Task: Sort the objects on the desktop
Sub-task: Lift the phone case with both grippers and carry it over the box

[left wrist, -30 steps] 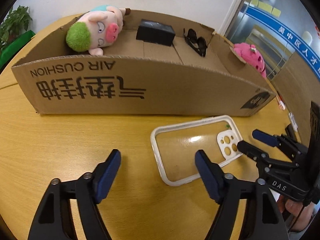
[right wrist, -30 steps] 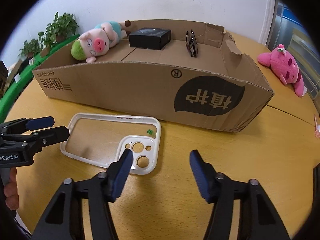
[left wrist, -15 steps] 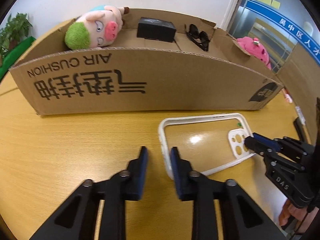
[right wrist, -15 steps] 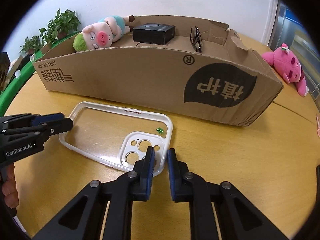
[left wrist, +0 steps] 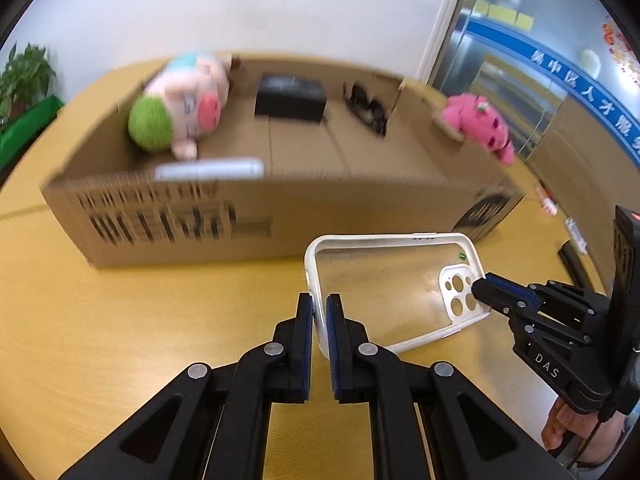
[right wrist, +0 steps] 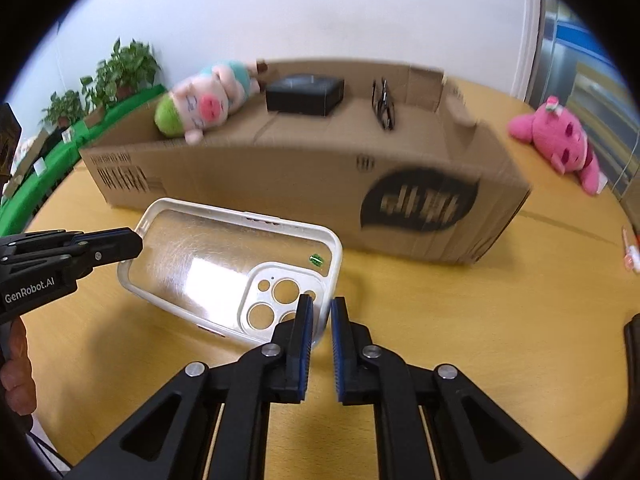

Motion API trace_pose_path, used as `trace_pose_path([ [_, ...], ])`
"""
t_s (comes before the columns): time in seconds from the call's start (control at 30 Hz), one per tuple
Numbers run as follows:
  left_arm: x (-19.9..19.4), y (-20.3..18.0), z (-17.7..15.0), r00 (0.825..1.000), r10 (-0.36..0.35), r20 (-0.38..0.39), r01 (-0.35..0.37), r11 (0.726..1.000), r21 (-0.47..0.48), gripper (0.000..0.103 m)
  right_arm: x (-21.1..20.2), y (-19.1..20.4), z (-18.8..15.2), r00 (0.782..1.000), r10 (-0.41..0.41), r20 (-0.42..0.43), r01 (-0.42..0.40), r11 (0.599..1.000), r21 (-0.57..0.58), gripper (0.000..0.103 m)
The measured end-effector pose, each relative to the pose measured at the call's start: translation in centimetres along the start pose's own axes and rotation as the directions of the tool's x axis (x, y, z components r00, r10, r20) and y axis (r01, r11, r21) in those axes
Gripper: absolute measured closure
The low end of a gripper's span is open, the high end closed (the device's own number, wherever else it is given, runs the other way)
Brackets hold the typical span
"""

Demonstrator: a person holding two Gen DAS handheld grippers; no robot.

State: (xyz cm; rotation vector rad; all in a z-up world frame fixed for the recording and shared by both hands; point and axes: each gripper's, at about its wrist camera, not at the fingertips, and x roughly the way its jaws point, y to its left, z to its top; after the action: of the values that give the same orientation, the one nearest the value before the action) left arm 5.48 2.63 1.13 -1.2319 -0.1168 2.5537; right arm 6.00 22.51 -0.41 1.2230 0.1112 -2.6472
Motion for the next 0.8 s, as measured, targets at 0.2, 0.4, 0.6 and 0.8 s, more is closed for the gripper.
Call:
trace_pose_path([
  [0.2,-4.1,-0.8,3.7,0.994,-0.026,0.106,0.02,0.998,0.058,0.097,-4.0,-0.2,2.9,0.993,-0.004,0.117,0.003,1.0,0.006,0.095],
  [0.4,-6.2,-1.4,7.8,0.983,-0.04,0.181,0.022,0.994,0.105,0.097,-6.8,-0.6,6.6,0.975,-0.022,0.222,0.028,0.999,-0.023,0.095],
  [0.6,-7.0,-1.6,12.3,0.97,-0.043,0.24,0.012,0.992,0.129,0.097,-8.4,-0.4,10.9,0.951,-0.077,0.299,0.111,0.989,-0.098,0.094],
  [0.8,-5.0,-0.2,16.2,0.976,-0.037,0.213,0.014,0.994,0.106,0.097,-7.2,-1.2,14.6,0.952,-0.043,0.304,0.077,0.992,-0.101,0.094],
])
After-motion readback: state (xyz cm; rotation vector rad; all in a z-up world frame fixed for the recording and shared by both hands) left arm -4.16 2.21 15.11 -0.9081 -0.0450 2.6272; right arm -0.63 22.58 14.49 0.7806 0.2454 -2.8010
